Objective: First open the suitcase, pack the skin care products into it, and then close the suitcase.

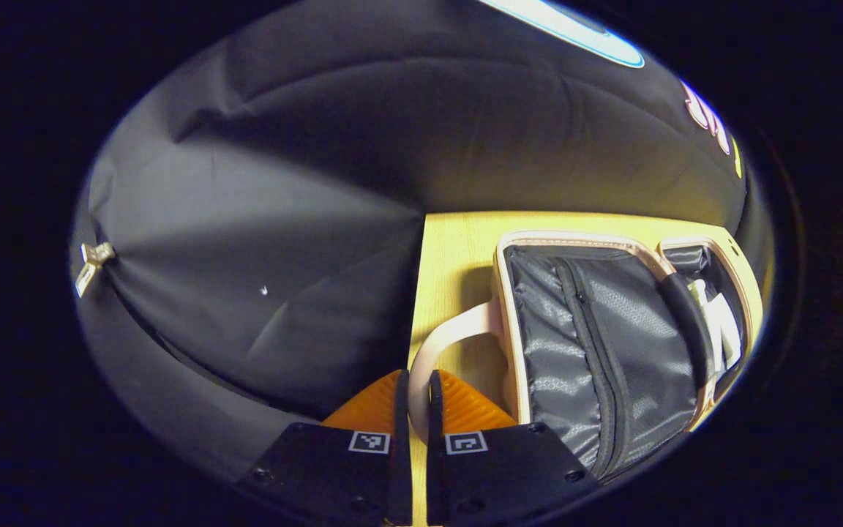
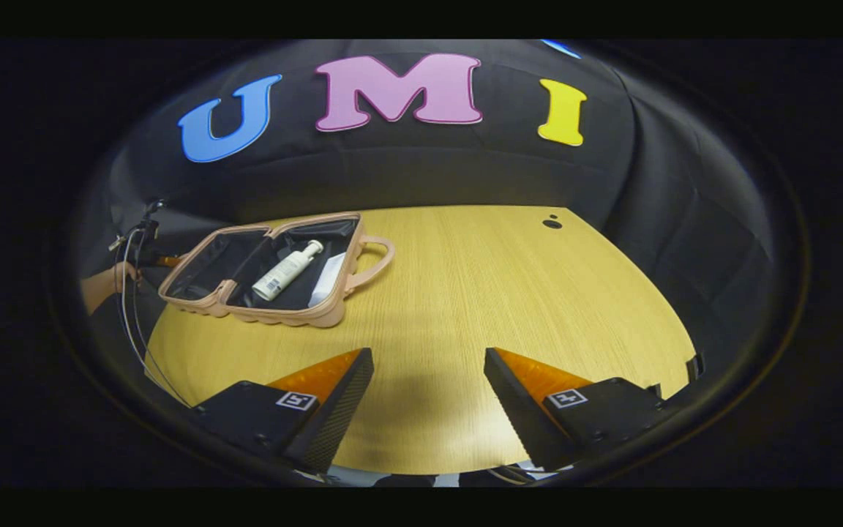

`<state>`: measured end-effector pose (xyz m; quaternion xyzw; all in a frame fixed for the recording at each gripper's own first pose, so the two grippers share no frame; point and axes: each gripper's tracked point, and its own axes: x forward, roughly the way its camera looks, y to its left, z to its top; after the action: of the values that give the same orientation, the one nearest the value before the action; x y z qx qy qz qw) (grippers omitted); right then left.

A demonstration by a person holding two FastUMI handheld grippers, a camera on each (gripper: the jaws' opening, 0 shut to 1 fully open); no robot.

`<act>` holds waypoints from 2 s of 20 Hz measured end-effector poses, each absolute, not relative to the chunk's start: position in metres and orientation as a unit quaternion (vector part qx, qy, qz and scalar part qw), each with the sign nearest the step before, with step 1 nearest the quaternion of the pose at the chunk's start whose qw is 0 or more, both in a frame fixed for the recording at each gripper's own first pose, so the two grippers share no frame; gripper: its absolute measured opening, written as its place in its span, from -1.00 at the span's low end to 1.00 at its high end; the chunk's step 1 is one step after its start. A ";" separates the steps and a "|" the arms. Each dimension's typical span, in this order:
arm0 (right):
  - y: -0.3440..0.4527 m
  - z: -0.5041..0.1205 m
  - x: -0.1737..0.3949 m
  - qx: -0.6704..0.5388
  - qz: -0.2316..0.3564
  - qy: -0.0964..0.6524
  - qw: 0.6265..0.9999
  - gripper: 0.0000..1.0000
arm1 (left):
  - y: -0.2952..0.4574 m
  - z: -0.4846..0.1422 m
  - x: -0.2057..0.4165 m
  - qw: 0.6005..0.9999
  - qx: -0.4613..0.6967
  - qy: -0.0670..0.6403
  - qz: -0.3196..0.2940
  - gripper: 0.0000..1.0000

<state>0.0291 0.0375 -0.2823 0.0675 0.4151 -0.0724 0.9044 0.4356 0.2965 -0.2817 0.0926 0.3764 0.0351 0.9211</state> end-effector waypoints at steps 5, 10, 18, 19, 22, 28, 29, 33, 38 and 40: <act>0.034 -0.282 0.032 0.078 -0.061 0.406 0.908 0.94 | 0.264 -0.179 0.426 0.945 0.125 0.301 0.012 -0.79; 0.025 -0.270 0.039 0.092 -0.050 0.385 0.917 0.94 | 0.153 -0.073 0.429 0.963 0.126 0.234 -0.047 -0.81; -0.032 -0.251 0.051 0.110 -0.043 0.355 0.927 0.94 | -0.045 -0.029 0.416 0.974 0.109 0.178 -0.091 -0.82; -0.043 -0.251 0.053 0.110 -0.044 0.354 0.928 0.94 | -0.070 -0.031 0.414 0.975 0.093 0.178 -0.099 -0.82; -0.074 -0.247 0.060 0.118 -0.045 0.348 0.929 0.95 | -0.135 -0.055 0.408 0.972 0.060 0.190 -0.124 -0.82; -0.125 -0.257 0.062 0.114 -0.033 0.355 0.927 0.94 | -0.238 -0.149 0.398 0.965 0.021 0.233 -0.115 -0.82; -0.131 -0.259 0.063 0.116 -0.032 0.356 0.927 0.94 | -0.251 -0.167 0.397 0.964 0.019 0.242 -0.112 -0.82; -0.153 -0.263 0.069 0.122 -0.023 0.354 0.927 0.94 | -0.280 -0.225 0.393 0.954 0.010 0.283 -0.096 -0.82; -0.166 -0.260 0.072 0.123 -0.023 0.348 0.929 0.92 | -0.295 -0.244 0.379 0.949 -0.011 0.301 -0.089 -0.71; -0.166 -0.255 0.072 0.131 -0.027 0.346 0.928 0.93 | -0.302 -0.218 0.371 0.956 0.012 0.276 -0.101 -0.31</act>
<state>0.0719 -0.1657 -0.2546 0.1314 0.3464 -0.0266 0.9285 0.3708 -0.3015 -0.2181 0.0120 0.2758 -0.1007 0.9558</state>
